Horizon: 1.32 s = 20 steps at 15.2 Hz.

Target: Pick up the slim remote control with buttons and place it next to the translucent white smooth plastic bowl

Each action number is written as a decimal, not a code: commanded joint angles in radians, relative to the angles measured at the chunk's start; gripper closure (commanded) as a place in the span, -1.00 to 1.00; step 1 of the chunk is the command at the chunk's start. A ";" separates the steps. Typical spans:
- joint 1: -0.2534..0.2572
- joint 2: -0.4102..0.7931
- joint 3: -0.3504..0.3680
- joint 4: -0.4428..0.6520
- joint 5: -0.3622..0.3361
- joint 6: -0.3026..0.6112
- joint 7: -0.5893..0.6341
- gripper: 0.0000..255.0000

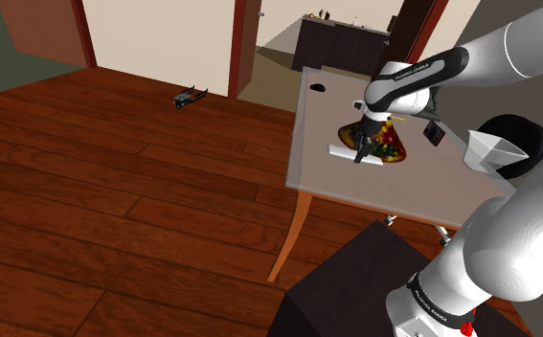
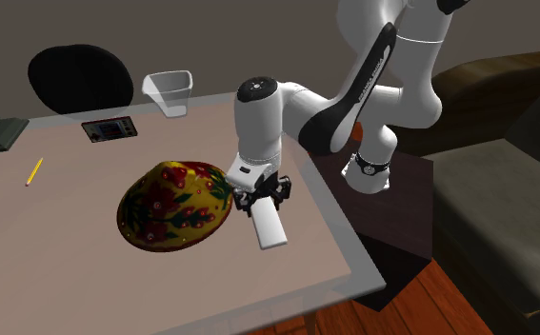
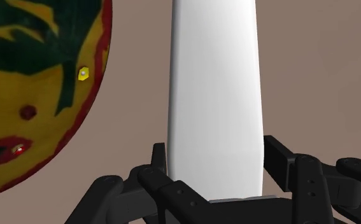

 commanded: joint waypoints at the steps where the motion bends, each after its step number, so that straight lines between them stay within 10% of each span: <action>1: -0.001 -0.020 0.003 0.012 -0.013 -0.029 0.010 1.00; 20: -0.007 -0.149 0.040 0.165 -0.075 -0.296 0.063 1.00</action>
